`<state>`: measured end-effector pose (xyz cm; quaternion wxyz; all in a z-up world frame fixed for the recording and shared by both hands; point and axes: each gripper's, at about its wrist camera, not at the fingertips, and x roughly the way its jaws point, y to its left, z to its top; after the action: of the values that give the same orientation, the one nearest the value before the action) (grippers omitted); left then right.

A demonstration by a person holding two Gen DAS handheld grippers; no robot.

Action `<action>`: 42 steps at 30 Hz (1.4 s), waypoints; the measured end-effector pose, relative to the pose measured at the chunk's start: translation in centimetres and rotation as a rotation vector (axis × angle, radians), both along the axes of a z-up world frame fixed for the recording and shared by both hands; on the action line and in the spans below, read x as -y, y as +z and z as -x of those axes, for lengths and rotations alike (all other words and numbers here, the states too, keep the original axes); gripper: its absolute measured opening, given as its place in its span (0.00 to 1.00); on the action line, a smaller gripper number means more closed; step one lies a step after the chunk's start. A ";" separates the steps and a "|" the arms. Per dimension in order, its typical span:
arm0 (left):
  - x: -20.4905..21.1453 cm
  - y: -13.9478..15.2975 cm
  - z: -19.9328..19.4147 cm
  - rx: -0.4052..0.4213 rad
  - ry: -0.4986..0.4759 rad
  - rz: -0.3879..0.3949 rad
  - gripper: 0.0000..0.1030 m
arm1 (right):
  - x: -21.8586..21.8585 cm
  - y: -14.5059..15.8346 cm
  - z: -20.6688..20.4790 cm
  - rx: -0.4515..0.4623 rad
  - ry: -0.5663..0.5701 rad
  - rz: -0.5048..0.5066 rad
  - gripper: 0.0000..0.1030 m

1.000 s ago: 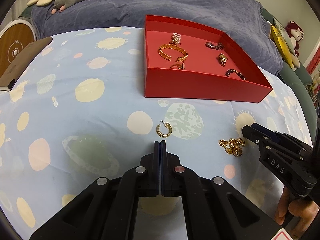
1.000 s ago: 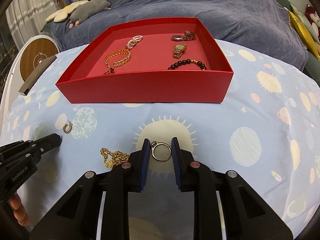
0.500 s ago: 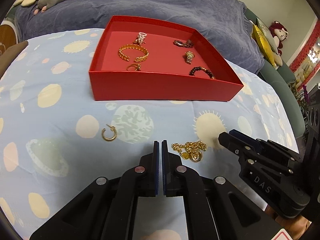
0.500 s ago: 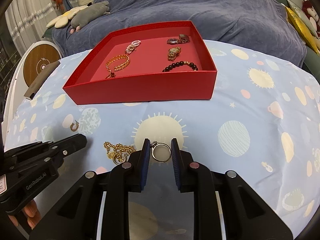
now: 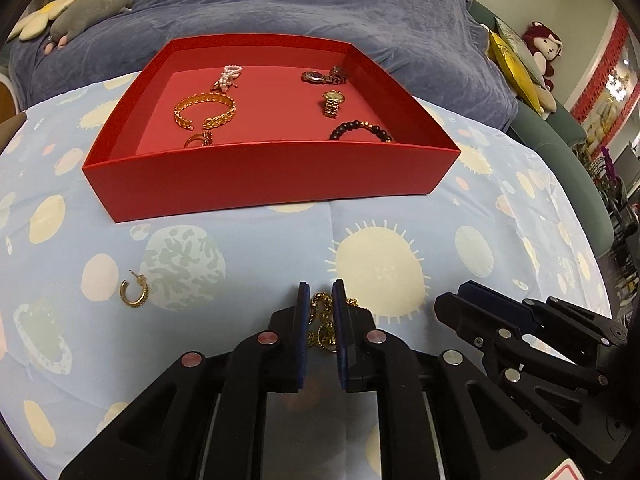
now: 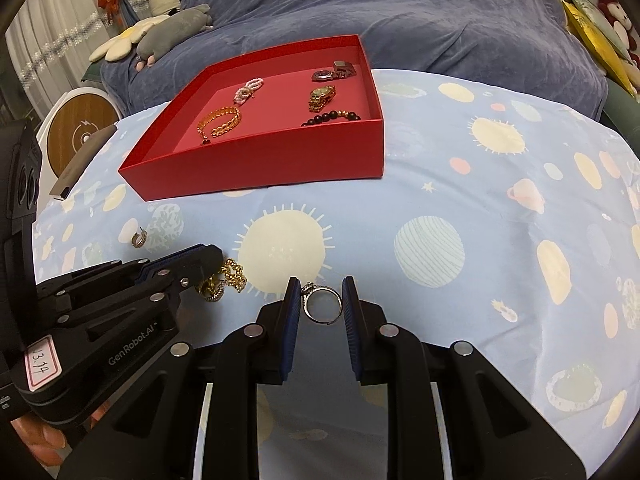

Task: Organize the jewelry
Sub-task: 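Carry the silver ring and gold chain over into the red box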

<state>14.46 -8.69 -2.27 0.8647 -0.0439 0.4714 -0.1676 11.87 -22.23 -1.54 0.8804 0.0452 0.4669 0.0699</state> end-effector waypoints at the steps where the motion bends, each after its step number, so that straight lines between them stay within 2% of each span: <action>1: 0.1 0.0 0.0 0.003 0.001 0.001 0.17 | 0.1 -0.1 0.1 -0.002 0.000 -0.001 0.20; 4: 0.4 0.1 0.2 0.010 0.000 -0.003 0.30 | 0.3 0.0 0.1 -0.003 -0.001 -0.005 0.20; 10: 1.2 -0.1 0.7 0.043 -0.025 -0.060 0.30 | 0.5 0.0 0.2 -0.002 -0.006 -0.009 0.20; 13: 1.7 -0.2 1.1 0.076 -0.039 -0.116 0.23 | 0.5 0.0 0.1 -0.005 -0.006 -0.007 0.20; 16: 1.7 -0.3 1.1 0.086 -0.040 -0.139 0.06 | 0.5 0.0 0.1 -0.005 -0.007 -0.007 0.20; 21: 0.8 0.0 0.7 0.077 -0.030 -0.118 0.02 | 0.5 0.2 0.0 -0.002 -0.010 -0.013 0.20; 24: -0.4 0.6 0.2 0.056 -0.005 -0.074 0.02 | 0.5 0.7 -0.1 0.008 -0.010 -0.020 0.20; 33: -4.3 6.2 -0.3 0.108 0.063 0.077 0.02 | 0.3 2.5 -0.5 0.049 -0.018 -0.043 0.20; 42: -6.6 10.2 0.6 0.170 0.072 0.158 0.02 | -0.5 4.1 -0.7 0.084 -0.016 -0.071 0.20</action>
<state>13.91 -2.13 7.97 0.9008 -0.1144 0.3800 -0.1763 12.59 -21.71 2.60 0.8976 0.0771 0.4263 0.0810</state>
